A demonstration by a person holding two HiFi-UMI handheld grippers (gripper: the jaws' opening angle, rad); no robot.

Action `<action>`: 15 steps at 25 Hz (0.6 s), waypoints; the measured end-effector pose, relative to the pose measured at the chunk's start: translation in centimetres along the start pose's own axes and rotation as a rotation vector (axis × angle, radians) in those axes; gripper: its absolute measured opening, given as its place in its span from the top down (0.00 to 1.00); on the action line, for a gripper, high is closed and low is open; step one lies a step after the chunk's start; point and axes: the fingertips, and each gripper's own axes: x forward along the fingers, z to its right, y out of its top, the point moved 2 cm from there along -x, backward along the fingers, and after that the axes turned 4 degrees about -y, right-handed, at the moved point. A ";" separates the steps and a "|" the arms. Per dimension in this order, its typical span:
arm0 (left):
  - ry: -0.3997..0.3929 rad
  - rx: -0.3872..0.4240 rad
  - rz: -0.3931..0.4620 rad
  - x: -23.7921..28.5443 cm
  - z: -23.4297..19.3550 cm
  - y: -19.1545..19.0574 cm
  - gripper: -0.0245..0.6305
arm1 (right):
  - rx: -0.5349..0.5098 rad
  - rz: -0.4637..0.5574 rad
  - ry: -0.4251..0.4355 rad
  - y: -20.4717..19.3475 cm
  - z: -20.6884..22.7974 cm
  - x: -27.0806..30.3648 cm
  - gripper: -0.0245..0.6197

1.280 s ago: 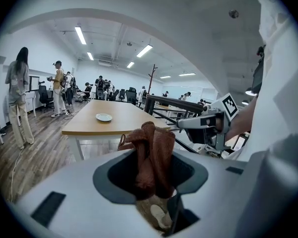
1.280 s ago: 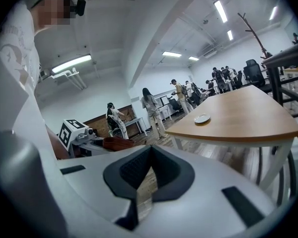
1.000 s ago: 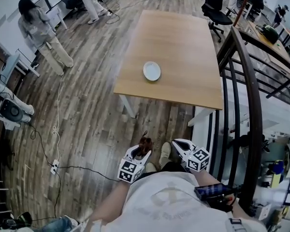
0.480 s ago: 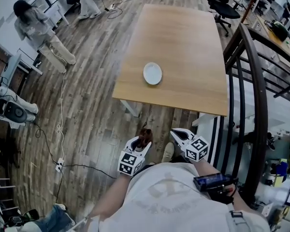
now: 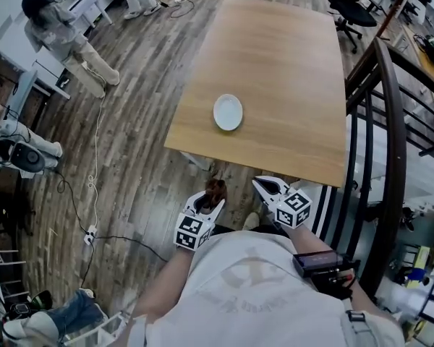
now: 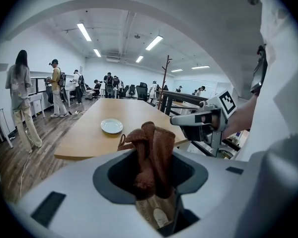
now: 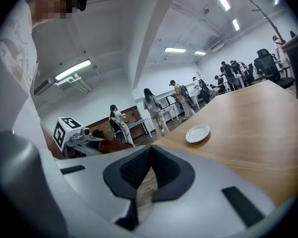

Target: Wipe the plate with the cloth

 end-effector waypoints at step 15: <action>-0.073 0.039 -0.045 5.6 -5.6 1.5 0.70 | 0.009 -0.046 -0.064 -0.1 3.7 3.3 0.94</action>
